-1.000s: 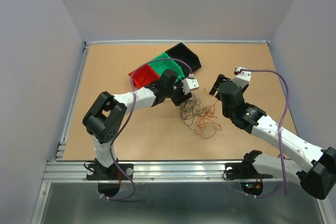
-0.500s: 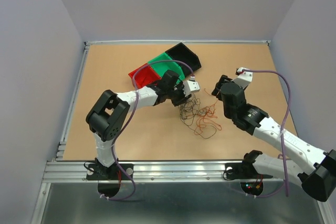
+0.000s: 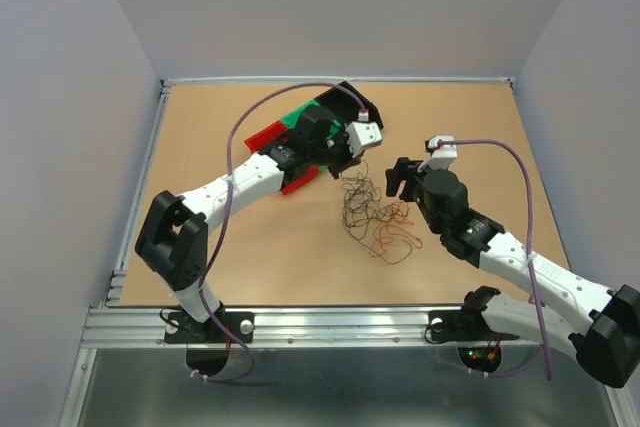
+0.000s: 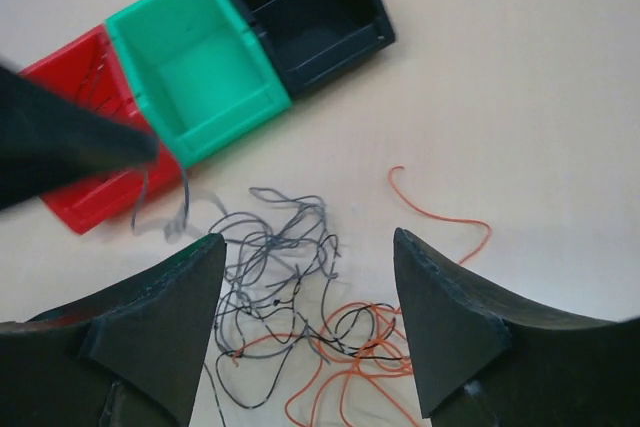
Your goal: Untangle the cables
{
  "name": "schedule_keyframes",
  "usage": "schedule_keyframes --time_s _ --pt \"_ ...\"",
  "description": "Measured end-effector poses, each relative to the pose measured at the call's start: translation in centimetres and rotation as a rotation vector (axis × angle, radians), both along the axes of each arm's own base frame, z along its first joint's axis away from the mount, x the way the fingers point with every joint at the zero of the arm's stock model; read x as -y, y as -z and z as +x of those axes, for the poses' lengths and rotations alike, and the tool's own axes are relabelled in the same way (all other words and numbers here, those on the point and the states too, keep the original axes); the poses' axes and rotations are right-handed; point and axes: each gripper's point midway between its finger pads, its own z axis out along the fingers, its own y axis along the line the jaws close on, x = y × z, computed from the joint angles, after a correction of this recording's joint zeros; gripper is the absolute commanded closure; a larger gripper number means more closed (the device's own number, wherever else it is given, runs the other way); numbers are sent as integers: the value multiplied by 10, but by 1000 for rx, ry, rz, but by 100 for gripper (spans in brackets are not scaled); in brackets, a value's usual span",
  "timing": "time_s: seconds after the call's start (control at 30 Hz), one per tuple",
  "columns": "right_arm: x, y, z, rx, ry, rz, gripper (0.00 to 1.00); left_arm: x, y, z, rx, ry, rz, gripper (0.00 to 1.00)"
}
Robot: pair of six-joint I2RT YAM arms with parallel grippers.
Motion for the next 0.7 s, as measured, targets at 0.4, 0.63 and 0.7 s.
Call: schedule_keyframes --time_s 0.4,0.63,0.7 --pt "-58 -12 10 227 -291 20 17 12 -225 8 241 -40 -339 100" --pt "-76 34 38 181 -293 -46 53 5 -288 4 260 -81 -407 100" --pt "-82 54 45 138 -298 -69 85 -2 -318 2 297 -109 -450 100"
